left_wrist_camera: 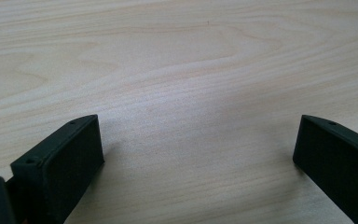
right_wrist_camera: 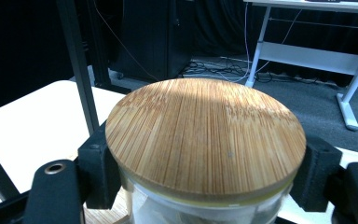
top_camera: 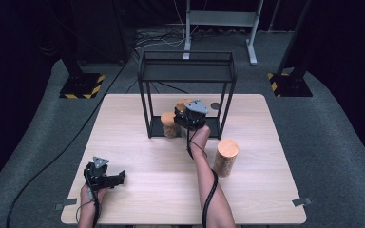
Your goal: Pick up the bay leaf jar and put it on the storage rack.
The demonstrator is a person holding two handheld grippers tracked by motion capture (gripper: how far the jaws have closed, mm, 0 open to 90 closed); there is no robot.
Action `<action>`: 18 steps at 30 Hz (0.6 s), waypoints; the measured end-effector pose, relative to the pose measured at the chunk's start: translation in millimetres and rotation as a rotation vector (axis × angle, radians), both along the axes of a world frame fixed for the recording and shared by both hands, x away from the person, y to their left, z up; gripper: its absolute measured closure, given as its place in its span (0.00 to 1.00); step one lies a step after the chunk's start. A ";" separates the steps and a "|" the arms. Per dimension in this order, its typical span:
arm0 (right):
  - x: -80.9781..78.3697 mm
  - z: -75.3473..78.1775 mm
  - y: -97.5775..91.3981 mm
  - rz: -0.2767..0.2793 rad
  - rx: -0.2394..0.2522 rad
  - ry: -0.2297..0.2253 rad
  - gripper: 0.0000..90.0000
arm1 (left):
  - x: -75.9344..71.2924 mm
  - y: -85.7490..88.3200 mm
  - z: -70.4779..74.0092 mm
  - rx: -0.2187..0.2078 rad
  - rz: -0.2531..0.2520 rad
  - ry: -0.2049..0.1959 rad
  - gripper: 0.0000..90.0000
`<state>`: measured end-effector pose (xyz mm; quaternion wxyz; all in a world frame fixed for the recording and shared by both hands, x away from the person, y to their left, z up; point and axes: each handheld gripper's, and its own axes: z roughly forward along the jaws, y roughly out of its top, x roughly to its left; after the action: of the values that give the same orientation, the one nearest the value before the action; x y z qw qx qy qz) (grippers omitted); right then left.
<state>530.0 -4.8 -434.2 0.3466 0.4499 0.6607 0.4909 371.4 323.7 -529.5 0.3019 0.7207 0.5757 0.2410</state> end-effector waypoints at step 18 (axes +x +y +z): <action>5.8 -3.0 3.1 0.005 0.017 -0.003 0.28 | 0.0 0.0 0.0 0.000 0.000 0.000 0.01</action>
<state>535.8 -1.6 -437.1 0.3427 0.4504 0.6571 0.4978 371.5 323.7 -529.5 0.3018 0.7207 0.5757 0.2410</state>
